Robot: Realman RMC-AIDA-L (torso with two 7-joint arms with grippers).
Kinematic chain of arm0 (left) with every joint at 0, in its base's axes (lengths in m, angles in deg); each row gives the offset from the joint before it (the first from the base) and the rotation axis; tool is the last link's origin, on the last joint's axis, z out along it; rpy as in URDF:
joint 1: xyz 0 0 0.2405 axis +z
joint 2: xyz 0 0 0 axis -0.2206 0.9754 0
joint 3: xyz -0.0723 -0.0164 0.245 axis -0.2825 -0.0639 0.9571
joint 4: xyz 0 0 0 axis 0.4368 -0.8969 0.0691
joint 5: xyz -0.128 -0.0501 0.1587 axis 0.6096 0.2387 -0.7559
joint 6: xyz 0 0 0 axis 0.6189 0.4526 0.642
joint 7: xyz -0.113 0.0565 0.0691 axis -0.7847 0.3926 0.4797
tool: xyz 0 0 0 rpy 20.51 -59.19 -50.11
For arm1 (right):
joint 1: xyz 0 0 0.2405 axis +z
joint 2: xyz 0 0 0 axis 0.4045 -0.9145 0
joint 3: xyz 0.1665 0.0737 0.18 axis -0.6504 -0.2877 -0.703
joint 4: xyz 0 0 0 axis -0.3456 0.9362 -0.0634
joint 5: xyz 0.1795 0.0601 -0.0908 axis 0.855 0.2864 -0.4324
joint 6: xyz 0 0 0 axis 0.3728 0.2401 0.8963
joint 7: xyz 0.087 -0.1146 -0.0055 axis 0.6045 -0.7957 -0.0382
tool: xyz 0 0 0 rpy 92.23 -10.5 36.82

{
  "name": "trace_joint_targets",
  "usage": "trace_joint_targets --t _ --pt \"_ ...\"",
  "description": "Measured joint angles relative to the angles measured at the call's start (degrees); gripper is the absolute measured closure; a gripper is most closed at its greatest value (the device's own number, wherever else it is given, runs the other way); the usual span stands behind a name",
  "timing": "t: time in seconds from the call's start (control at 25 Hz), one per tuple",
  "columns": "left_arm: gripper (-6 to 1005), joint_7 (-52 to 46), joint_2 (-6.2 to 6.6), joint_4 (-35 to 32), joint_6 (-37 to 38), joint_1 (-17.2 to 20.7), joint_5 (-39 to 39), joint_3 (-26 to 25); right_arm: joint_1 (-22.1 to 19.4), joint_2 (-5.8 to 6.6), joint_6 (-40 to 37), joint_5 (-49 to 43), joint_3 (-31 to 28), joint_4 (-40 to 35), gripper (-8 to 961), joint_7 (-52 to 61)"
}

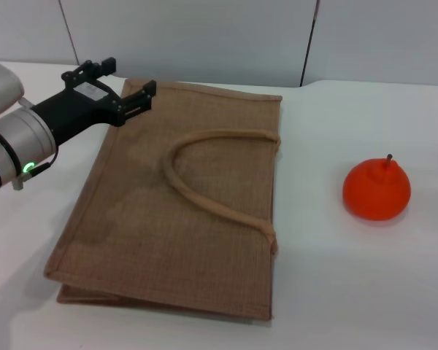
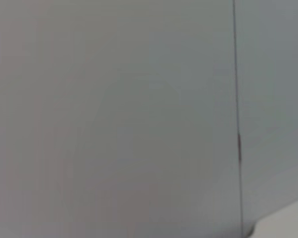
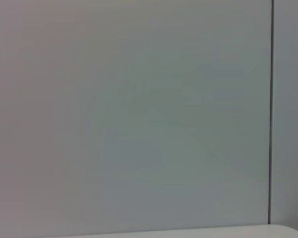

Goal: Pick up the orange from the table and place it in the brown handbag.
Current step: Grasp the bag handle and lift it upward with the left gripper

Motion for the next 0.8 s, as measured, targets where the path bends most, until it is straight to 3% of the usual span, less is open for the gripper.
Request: trace_joint_targets --t 0.4,0.48,0.56,0.8 --pt "164 -36.2 0.13 -9.7 -3.8 -2.5 -35.2 -7.1 0.1 0.0 0.0 -0.1 0.0 0.0 59 0.0" --pt "164 -36.2 0.13 -9.7 -3.8 -2.5 -35.2 -7.1 0.1 0.0 -0.1 -0.2 0.0 0.0 59 0.0" --pt "165 -43.2 0.03 -11.3 -8.9 -4.2 -42.9 -10.7 0.1 0.0 -0.1 -0.2 0.0 0.0 59 0.0" --pt "203 -45.2 -0.09 -11.8 -14.1 -6.6 -50.7 -15.5 0.3 0.0 -0.1 -0.3 0.0 0.0 59 0.0"
